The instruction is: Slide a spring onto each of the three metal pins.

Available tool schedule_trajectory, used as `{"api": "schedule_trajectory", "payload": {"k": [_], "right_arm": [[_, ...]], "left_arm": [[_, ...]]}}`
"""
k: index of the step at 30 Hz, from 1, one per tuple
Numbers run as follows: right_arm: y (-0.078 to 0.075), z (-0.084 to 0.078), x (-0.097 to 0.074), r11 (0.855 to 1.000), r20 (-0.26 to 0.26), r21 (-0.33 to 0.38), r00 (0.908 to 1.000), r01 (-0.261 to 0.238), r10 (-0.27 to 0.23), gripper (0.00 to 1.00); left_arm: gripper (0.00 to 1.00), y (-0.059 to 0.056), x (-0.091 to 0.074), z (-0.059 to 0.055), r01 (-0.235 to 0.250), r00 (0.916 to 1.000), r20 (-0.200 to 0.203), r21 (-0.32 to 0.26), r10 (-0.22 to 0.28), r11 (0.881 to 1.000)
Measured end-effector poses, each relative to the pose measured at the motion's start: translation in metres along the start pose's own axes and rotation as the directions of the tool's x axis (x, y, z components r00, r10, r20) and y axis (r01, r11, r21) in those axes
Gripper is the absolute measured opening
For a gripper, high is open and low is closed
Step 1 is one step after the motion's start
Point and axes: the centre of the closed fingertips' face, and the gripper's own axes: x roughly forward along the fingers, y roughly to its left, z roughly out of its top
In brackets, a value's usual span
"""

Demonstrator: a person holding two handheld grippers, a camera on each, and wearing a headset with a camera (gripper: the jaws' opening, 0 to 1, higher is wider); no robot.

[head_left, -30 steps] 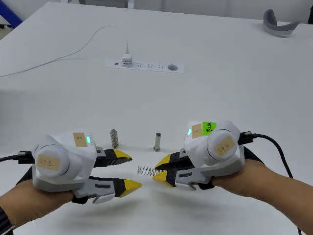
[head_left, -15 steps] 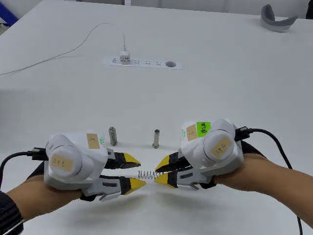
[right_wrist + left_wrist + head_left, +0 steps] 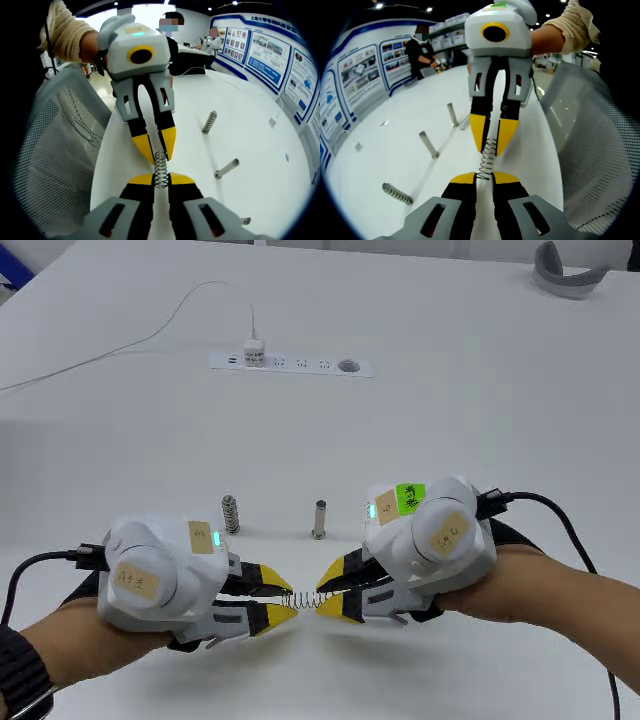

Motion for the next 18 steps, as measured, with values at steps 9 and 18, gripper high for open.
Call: {"api": "schedule_trajectory", "payload": {"k": [9,18], "right_arm": [[0.001,0.023,-0.005,1.0,0.051,-0.013,0.9987,0.008,-0.007,0.12],[0.003,0.037,-0.004,1.0,0.093,-0.017,0.9956,0.008,-0.007,0.11]], "left_arm": [[0.11,-0.002,0.0,-0.001,0.007,0.9999,-0.009,-0.003,-0.007,1.0],[0.1,-0.005,0.004,0.001,0.015,0.9999,-0.003,-0.004,-0.015,1.0]]}}
